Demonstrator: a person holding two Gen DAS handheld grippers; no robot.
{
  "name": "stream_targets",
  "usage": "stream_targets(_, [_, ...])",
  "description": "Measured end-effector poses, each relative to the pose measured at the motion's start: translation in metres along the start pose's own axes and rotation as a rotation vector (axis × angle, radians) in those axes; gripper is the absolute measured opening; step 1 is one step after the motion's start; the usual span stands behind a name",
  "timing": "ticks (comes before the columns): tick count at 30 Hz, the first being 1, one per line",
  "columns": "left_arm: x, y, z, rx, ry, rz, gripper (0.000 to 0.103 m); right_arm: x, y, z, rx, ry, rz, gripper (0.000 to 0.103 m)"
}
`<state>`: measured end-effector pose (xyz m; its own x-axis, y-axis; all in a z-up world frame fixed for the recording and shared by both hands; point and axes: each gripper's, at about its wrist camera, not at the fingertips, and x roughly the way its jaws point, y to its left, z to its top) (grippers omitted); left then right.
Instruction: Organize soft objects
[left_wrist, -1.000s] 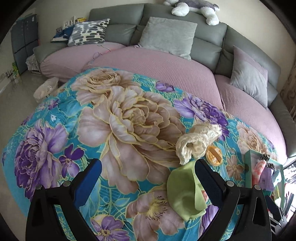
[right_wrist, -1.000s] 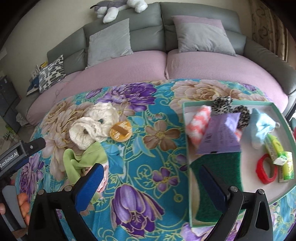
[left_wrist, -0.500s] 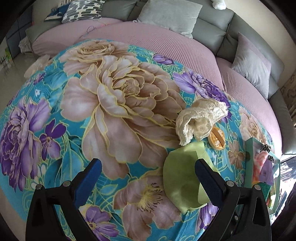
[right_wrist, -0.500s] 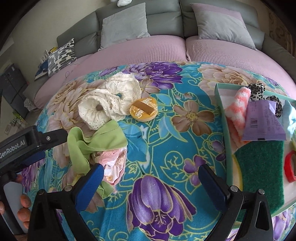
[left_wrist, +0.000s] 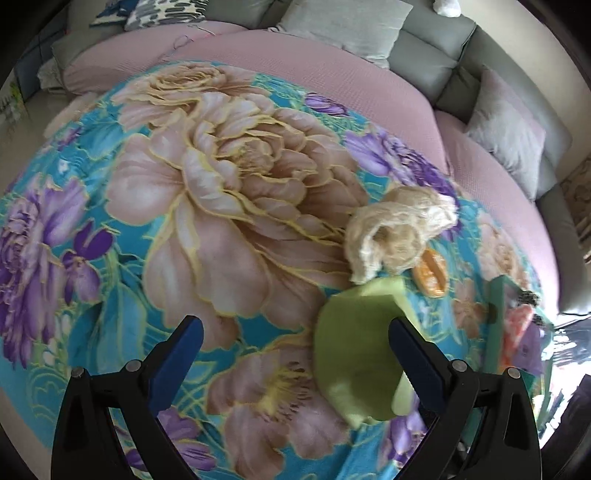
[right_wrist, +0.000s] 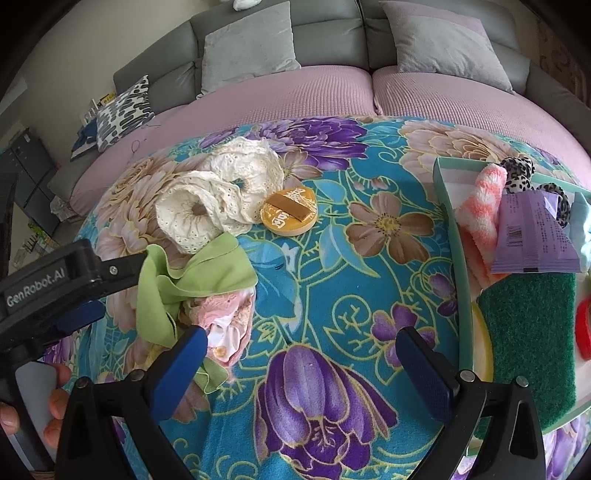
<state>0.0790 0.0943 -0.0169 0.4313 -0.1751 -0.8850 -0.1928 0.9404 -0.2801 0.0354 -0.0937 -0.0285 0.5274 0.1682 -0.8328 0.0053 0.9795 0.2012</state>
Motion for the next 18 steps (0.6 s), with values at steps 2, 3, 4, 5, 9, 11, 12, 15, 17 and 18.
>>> stream_targets(2, [0.002, -0.003, -0.002, 0.015, 0.010, -0.001, 0.100, 0.000, 0.000, 0.000, 0.000, 0.001, 0.001, 0.103])
stream_targets(3, [0.004, -0.005, -0.003, 0.022, 0.019, -0.001, 0.100, 0.000, 0.000, 0.000, 0.001, 0.001, 0.001, 0.103])
stream_targets(4, [0.006, -0.007, -0.003, 0.025, 0.026, -0.007, 0.099, 0.000, 0.000, 0.000, 0.003, 0.002, 0.001, 0.103])
stream_targets(5, [0.009, -0.008, -0.004, 0.026, 0.037, -0.016, 0.097, 0.000, -0.001, 0.000, 0.004, 0.003, 0.001, 0.103])
stream_targets(9, [0.019, -0.012, -0.008, 0.040, 0.078, -0.049, 0.077, 0.001, -0.001, 0.000, 0.005, 0.008, 0.004, 0.103])
stream_targets(11, [0.025, -0.013, -0.010, 0.040, 0.103, -0.073, 0.070, 0.002, -0.001, -0.001, 0.003, 0.011, 0.005, 0.103])
stream_targets(12, [0.028, -0.013, -0.011, 0.037, 0.116, -0.087, 0.065, 0.003, 0.000, -0.001, 0.002, 0.012, 0.005, 0.103])
stream_targets(15, [0.035, -0.013, -0.013, 0.031, 0.135, -0.107, 0.061, 0.004, 0.001, -0.001, -0.001, 0.015, 0.005, 0.103])
stream_targets(17, [0.036, -0.014, -0.014, 0.036, 0.133, -0.103, 0.061, 0.005, 0.002, -0.001, -0.003, 0.017, 0.006, 0.103])
stream_targets(18, [0.037, -0.015, -0.014, 0.040, 0.134, -0.100, 0.061, 0.005, 0.002, -0.001, -0.003, 0.019, 0.006, 0.103])
